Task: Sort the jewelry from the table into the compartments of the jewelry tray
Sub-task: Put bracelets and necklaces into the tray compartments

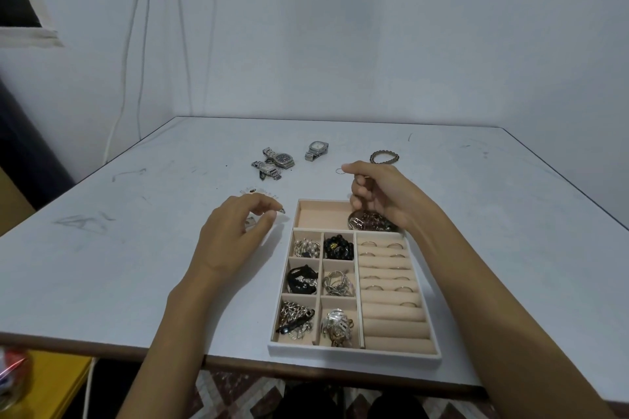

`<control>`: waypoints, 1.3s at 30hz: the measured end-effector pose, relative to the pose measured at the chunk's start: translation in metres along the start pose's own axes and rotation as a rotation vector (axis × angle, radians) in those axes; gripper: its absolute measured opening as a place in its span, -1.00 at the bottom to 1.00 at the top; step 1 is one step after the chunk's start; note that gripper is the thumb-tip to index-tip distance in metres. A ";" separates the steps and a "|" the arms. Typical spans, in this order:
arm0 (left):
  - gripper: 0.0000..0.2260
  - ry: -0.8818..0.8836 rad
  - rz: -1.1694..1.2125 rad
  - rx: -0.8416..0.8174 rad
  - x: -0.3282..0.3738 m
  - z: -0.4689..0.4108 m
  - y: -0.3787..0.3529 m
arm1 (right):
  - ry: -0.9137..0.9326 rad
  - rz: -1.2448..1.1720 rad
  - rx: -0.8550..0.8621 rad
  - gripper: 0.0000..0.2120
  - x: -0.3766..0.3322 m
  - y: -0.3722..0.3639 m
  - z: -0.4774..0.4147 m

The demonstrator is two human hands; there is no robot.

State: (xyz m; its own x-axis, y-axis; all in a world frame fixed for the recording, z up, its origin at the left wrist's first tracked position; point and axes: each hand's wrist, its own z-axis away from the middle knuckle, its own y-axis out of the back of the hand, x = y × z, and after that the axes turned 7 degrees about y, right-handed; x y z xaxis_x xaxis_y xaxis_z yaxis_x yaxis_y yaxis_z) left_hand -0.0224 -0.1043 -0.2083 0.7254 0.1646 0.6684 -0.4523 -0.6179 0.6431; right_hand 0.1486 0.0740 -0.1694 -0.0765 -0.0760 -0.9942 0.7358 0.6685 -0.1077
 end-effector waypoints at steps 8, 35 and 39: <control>-0.81 0.022 0.047 0.001 0.002 0.006 -0.002 | 0.001 0.019 0.004 -0.65 0.002 0.000 -0.001; -0.51 0.035 -0.601 -0.483 -0.015 -0.010 -0.018 | 0.224 0.321 0.540 -0.90 0.027 0.057 -0.016; -0.54 0.028 -0.523 -0.439 -0.011 -0.024 -0.020 | 0.213 0.706 0.415 -0.89 0.034 0.057 -0.016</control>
State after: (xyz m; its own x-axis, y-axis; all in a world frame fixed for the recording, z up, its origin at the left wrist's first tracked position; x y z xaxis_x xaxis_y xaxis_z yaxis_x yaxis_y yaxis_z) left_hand -0.0336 -0.0749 -0.2198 0.8948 0.3801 0.2341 -0.2187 -0.0838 0.9722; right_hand 0.1766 0.1214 -0.2090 0.3997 0.4263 -0.8115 0.8426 0.1778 0.5084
